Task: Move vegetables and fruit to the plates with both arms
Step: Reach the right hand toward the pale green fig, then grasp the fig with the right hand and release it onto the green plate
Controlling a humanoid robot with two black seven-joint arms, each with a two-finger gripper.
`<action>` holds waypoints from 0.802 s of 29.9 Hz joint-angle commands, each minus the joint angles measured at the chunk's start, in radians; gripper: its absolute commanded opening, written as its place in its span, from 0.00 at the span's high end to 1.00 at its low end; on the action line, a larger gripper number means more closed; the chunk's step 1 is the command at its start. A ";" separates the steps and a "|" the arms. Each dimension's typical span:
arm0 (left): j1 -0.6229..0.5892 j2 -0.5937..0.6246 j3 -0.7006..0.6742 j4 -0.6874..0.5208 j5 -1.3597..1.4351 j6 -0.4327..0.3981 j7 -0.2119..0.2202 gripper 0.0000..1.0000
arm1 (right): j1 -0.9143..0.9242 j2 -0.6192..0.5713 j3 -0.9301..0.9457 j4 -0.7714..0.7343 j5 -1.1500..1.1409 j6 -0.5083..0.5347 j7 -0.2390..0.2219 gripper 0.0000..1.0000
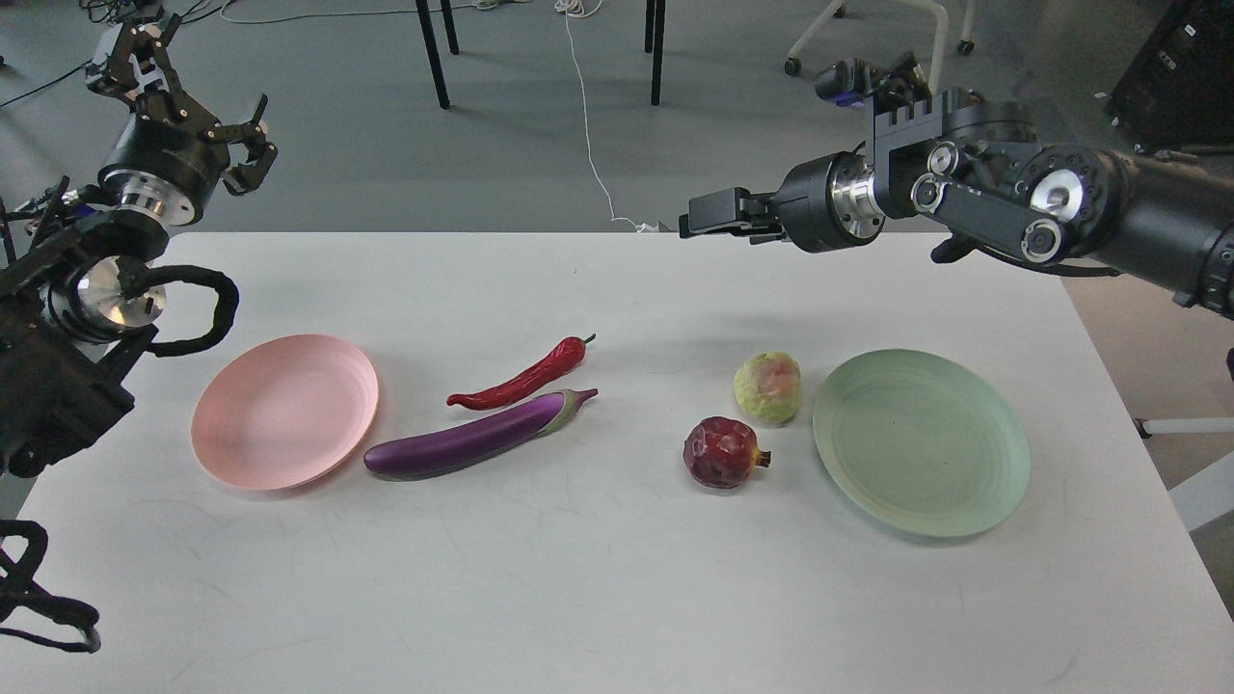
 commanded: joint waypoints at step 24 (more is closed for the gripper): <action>0.023 0.007 0.009 0.000 0.002 -0.012 -0.003 0.02 | -0.118 0.036 -0.182 0.048 -0.276 -0.116 0.088 0.18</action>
